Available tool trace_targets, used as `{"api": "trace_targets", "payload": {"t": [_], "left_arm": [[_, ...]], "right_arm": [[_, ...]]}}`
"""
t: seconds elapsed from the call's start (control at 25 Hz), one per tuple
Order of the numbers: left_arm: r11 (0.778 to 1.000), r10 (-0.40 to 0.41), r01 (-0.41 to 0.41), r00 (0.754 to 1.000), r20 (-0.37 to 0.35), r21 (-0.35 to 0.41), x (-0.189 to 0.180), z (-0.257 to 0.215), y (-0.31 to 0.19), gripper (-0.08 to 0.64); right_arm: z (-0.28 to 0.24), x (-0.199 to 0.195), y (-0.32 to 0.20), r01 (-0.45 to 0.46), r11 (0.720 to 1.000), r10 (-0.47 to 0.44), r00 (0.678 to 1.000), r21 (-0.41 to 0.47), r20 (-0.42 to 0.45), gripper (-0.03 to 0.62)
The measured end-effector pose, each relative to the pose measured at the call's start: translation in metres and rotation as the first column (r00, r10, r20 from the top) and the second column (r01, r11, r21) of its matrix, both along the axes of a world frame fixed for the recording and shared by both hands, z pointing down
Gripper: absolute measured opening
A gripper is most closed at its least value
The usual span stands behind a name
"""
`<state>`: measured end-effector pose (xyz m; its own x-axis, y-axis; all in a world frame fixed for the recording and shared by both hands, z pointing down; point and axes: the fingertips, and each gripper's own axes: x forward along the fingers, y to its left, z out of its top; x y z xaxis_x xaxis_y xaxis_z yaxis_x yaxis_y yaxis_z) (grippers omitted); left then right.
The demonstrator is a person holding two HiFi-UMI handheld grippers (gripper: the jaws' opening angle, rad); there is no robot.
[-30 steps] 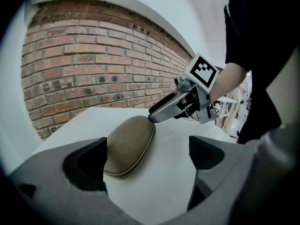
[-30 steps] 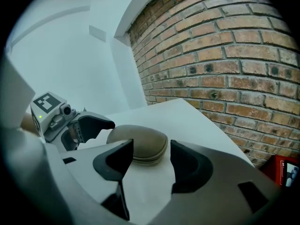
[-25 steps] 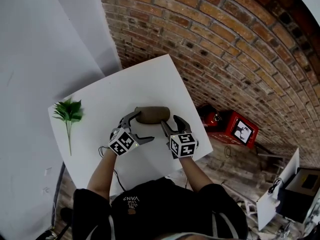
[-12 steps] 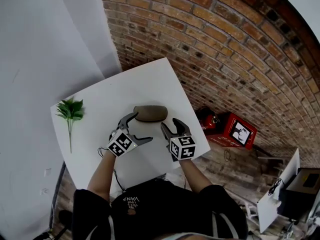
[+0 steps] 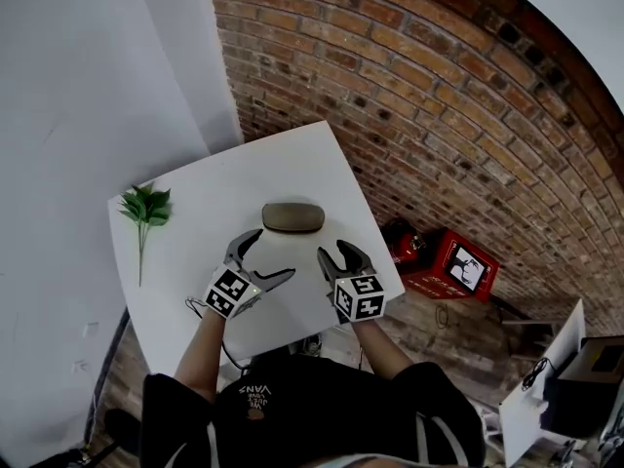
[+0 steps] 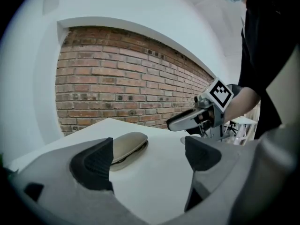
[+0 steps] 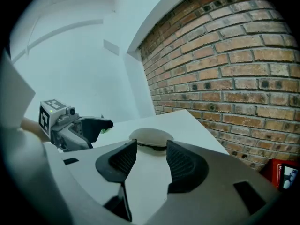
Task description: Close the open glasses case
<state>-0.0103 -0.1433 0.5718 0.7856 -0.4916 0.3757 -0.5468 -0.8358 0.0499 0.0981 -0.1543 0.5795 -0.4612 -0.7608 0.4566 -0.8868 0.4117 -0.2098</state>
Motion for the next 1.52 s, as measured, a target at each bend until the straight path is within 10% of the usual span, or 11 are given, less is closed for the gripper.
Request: {"api": "trace_targets", "payload": {"t": [0.48, 0.96, 1.52], "left_arm": [[0.961, -0.234, 0.254, 0.958, -0.166, 0.11, -0.022, -0.051, 0.055, 0.213], [0.913, -0.357, 0.378, 0.922, -0.15, 0.153, -0.025, -0.061, 0.117, 0.013], [0.911, -0.392, 0.403, 0.913, -0.115, 0.09, -0.015, -0.044, 0.165, 0.011]], "right_arm": [[-0.031, 0.006, 0.056, 0.115, 0.991, -0.117, 0.993, 0.076, 0.027, 0.035], [-0.033, 0.019, 0.102, 0.149, 0.986, -0.152, 0.987, 0.078, 0.043, 0.0], [-0.03, 0.02, 0.138, 0.203, 0.978, -0.204, 0.979, 0.048, 0.017, -0.002]]}}
